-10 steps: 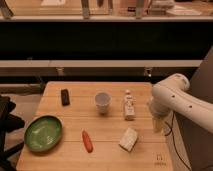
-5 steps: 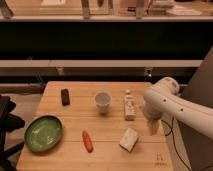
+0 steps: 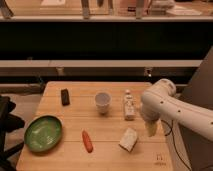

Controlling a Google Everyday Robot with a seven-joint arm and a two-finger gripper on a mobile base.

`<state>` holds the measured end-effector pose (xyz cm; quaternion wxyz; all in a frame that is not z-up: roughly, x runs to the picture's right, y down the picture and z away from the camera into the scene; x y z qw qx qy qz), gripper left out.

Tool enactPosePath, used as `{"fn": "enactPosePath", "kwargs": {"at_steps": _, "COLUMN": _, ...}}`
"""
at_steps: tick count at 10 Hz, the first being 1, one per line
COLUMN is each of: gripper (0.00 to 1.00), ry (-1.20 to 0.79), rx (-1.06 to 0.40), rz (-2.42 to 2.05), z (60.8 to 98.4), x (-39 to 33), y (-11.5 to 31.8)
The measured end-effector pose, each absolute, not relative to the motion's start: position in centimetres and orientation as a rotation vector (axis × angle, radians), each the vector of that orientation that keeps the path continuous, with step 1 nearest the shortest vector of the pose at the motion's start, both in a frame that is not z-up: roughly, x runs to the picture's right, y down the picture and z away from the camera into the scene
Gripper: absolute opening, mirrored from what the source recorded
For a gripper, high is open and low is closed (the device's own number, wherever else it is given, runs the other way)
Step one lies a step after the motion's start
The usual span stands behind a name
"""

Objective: Place the white sponge in the ceramic cup

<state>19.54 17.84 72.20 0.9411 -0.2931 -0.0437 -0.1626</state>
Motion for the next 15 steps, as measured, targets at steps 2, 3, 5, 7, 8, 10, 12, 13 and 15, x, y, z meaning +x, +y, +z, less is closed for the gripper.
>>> {"fn": "enactPosePath", "kwargs": {"at_steps": 2, "gripper": 0.8, "ry": -0.105, "rx": -0.6, "rz": -0.356, "z": 72.4, "x": 19.2, "y": 18.5}}
{"fn": "enactPosePath", "kwargs": {"at_steps": 3, "gripper": 0.8, "ry": -0.113, "rx": -0.601, "rz": -0.367, "z": 72.5, "x": 19.0, "y": 18.7}}
{"fn": "enactPosePath", "kwargs": {"at_steps": 5, "gripper": 0.8, "ry": -0.137, "rx": -0.605, "rz": -0.404, "z": 72.8, "x": 18.1, "y": 19.3}}
{"fn": "enactPosePath", "kwargs": {"at_steps": 7, "gripper": 0.8, "ry": -0.167, "rx": -0.607, "rz": -0.454, "z": 73.2, "x": 17.1, "y": 20.0}}
{"fn": "enactPosePath", "kwargs": {"at_steps": 8, "gripper": 0.8, "ry": -0.174, "rx": -0.607, "rz": -0.463, "z": 73.2, "x": 17.0, "y": 20.2}}
{"fn": "enactPosePath", "kwargs": {"at_steps": 10, "gripper": 0.8, "ry": -0.196, "rx": -0.605, "rz": -0.486, "z": 73.9, "x": 16.6, "y": 20.9}}
{"fn": "enactPosePath", "kwargs": {"at_steps": 12, "gripper": 0.8, "ry": -0.212, "rx": -0.602, "rz": -0.508, "z": 74.2, "x": 16.0, "y": 21.1}}
{"fn": "enactPosePath", "kwargs": {"at_steps": 13, "gripper": 0.8, "ry": -0.221, "rx": -0.6, "rz": -0.524, "z": 74.3, "x": 15.8, "y": 21.3}}
{"fn": "enactPosePath", "kwargs": {"at_steps": 15, "gripper": 0.8, "ry": -0.24, "rx": -0.596, "rz": -0.552, "z": 74.6, "x": 15.4, "y": 21.8}}
